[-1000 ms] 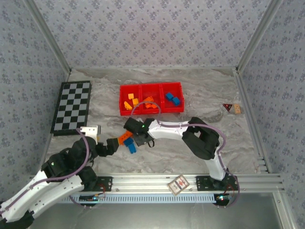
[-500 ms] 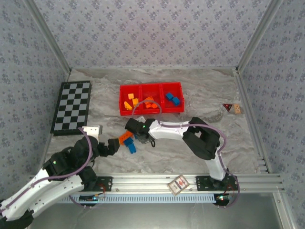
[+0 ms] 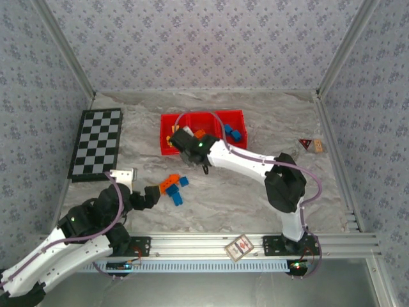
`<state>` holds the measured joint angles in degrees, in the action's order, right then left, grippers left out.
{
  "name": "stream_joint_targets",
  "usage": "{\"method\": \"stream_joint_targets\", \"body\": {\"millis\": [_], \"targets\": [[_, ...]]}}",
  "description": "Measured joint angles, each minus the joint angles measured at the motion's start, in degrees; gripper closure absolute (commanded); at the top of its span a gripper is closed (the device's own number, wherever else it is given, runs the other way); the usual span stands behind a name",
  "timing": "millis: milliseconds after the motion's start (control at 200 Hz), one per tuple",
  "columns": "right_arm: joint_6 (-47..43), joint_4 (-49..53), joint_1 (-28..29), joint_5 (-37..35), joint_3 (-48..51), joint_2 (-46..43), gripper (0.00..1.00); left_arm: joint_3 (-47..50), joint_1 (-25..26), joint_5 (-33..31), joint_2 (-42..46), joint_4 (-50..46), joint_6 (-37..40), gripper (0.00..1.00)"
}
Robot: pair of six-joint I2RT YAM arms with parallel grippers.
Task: Sort the legos into containers by color
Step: Pick up the lego from the bottom-center of the table, then place the lego in the container.
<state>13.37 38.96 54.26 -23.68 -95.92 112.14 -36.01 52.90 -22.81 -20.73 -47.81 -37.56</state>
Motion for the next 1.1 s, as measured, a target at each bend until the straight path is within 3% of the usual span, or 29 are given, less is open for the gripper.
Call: {"method": "stream_joint_targets", "body": {"millis": [290, 475, 600, 670, 979, 1099], "targets": [[-4.02, -10.78, -6.73, 14.62, -14.53, 15.26, 0.73, 1.92, 0.0, -1.75, 0.0, 0.17, -5.25, 0.01], [-5.88, -14.23, -7.23, 20.7, -20.04, 21.86, 0.61, 2.12, 0.0, -2.12, -1.99, 0.02, -8.57, 0.0], [-6.54, -14.38, -7.15, 23.1, -22.4, 22.64, 0.36, 2.73, 0.0, -2.27, -3.82, 0.04, -10.67, 0.0], [-6.54, -14.36, -7.23, 24.2, -23.21, 22.67, 0.28, 3.04, 0.0, -2.99, -4.9, -0.55, -13.6, 0.0], [-3.3, -13.9, -9.51, 29.49, -24.02, 21.79, 0.25, 3.23, 0.0, -3.17, -12.9, -1.38, -20.9, 0.0], [-0.9, -14.38, -11.1, 30.1, -15.85, 14.19, 0.23, 2.86, 0.0, -2.95, -16.2, -1.29, -24.02, 0.01]]}}
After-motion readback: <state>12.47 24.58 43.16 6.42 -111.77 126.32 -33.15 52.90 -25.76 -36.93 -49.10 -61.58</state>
